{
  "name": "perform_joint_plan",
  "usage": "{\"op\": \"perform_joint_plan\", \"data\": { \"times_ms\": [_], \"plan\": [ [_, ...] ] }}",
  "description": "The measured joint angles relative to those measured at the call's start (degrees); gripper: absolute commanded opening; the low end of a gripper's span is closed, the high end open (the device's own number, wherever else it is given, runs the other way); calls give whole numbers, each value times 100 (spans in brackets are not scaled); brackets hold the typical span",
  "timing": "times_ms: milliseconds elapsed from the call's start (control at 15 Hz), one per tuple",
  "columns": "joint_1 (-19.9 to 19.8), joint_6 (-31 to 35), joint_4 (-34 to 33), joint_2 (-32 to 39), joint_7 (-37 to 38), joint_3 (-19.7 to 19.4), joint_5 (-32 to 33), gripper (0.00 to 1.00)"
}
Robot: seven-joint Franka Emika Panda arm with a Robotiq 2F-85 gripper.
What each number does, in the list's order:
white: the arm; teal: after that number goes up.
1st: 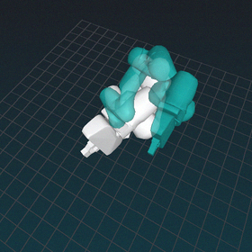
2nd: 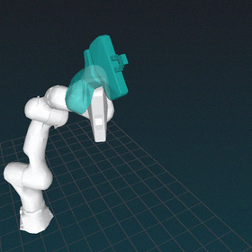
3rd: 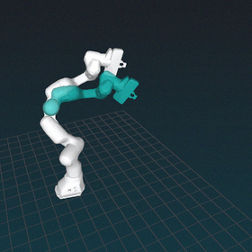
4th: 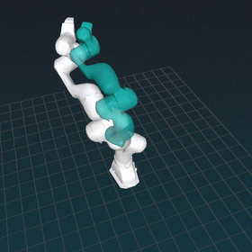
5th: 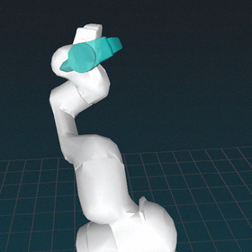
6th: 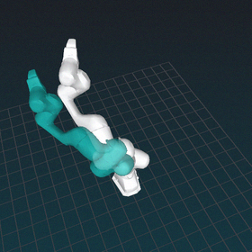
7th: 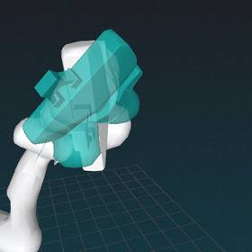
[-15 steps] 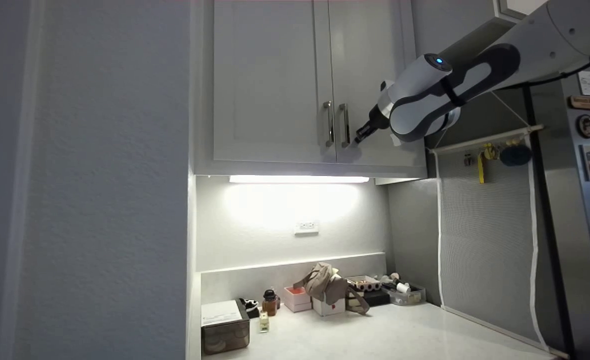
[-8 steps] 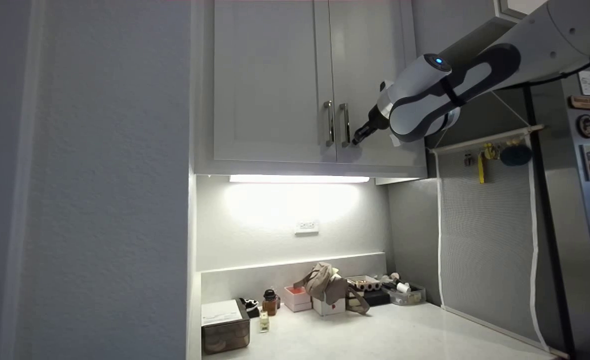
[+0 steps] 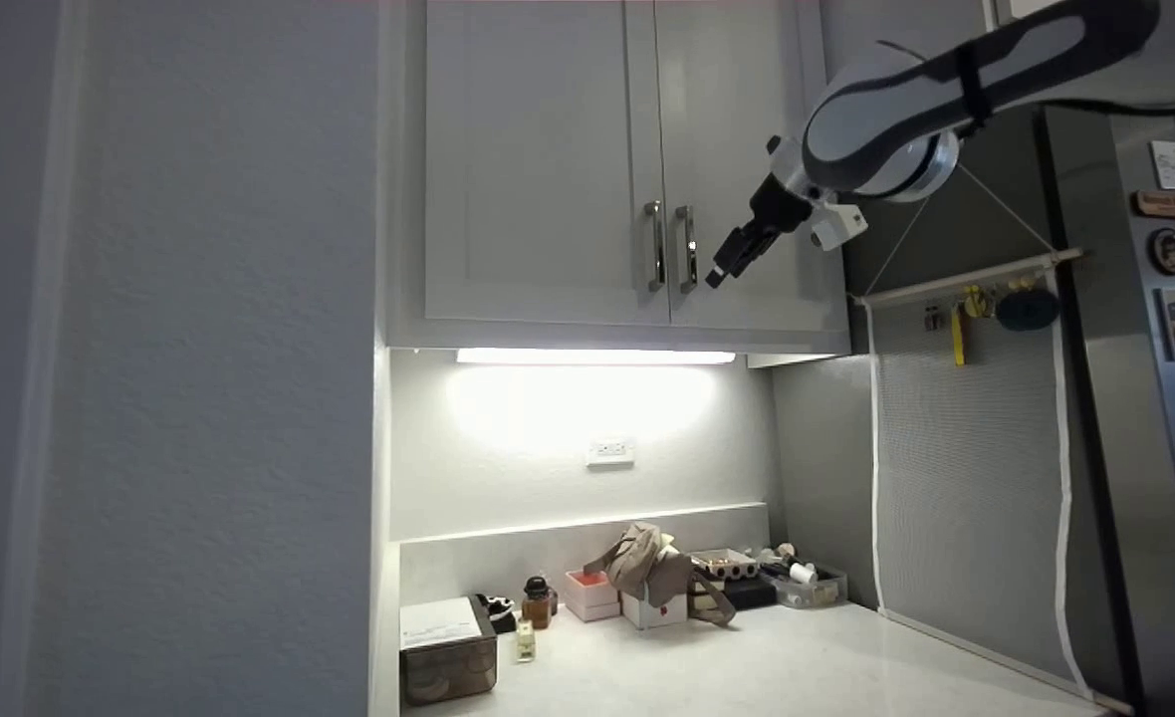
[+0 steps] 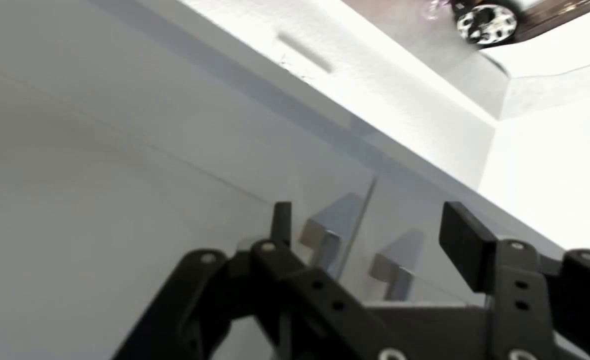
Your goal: Close the top cabinet doors
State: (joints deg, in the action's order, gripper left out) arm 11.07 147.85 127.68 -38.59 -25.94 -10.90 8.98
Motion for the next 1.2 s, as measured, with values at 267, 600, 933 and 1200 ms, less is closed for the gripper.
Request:
{"op": "perform_joint_plan", "data": {
  "times_ms": [267,600,933,1200],
  "plan": [
    [190,-1981,-208,-775,-74,312,-322,100],
    [197,-4187,-1261,-1411,-71,673,-397,100],
    [197,-4383,-1444,-1396,-71,706,-397,100],
    [197,-4383,-1444,-1353,-71,707,-397,100]
  ]
}}
